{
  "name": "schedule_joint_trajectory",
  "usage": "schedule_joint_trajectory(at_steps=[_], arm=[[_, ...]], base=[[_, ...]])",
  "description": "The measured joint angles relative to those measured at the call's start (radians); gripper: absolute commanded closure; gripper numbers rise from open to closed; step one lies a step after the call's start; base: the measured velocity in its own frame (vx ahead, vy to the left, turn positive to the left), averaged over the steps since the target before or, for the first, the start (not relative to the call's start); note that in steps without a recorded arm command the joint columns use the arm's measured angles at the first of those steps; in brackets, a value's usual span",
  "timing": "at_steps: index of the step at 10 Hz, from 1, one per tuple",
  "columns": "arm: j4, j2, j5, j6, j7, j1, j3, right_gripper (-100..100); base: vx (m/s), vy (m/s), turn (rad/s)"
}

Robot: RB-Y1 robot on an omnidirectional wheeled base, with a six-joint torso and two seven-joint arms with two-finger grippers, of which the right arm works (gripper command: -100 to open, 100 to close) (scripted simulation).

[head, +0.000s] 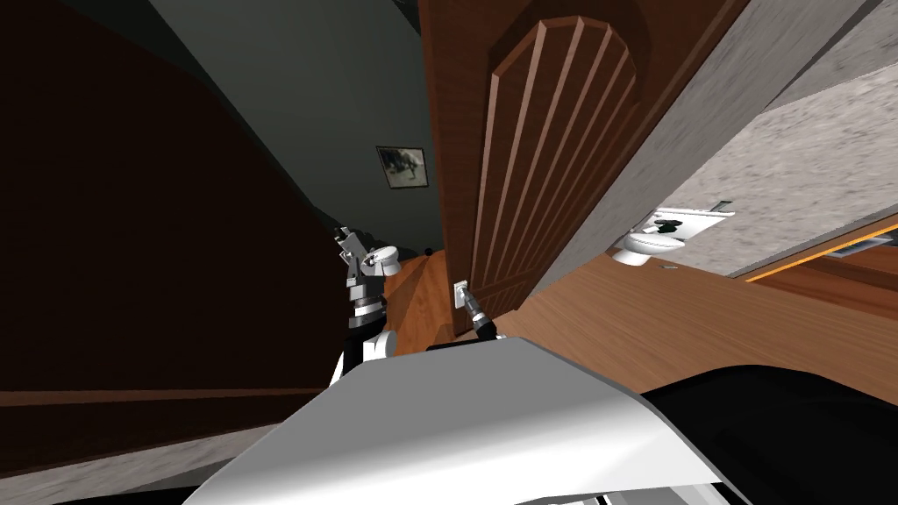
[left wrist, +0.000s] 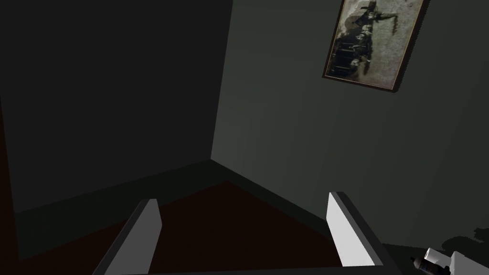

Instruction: Push the door open

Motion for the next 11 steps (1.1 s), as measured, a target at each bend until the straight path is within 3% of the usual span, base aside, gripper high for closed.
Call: schedule_joint_trajectory(at_steps=[2, 3, 4, 7, 11], arm=[[0.006, -0.001, -0.007, 0.0, 0.004, -0.013, -0.018, 100], [0.005, -0.011, -0.014, 0.0, 0.001, -0.018, -0.03, 100], [0.02, -0.007, -0.018, -0.007, 0.004, -0.029, -0.046, 100], [0.01, -0.013, -0.033, 0.002, 0.01, -0.032, -0.082, 100], [0.029, -0.003, -0.053, 0.01, 0.019, -0.059, -0.143, 100]], base=[[0.173, 0.107, -0.057], [0.18, 0.125, -0.105], [0.199, 0.148, -0.119], [0.142, 0.121, -0.087], [0.138, 0.121, -0.112]])
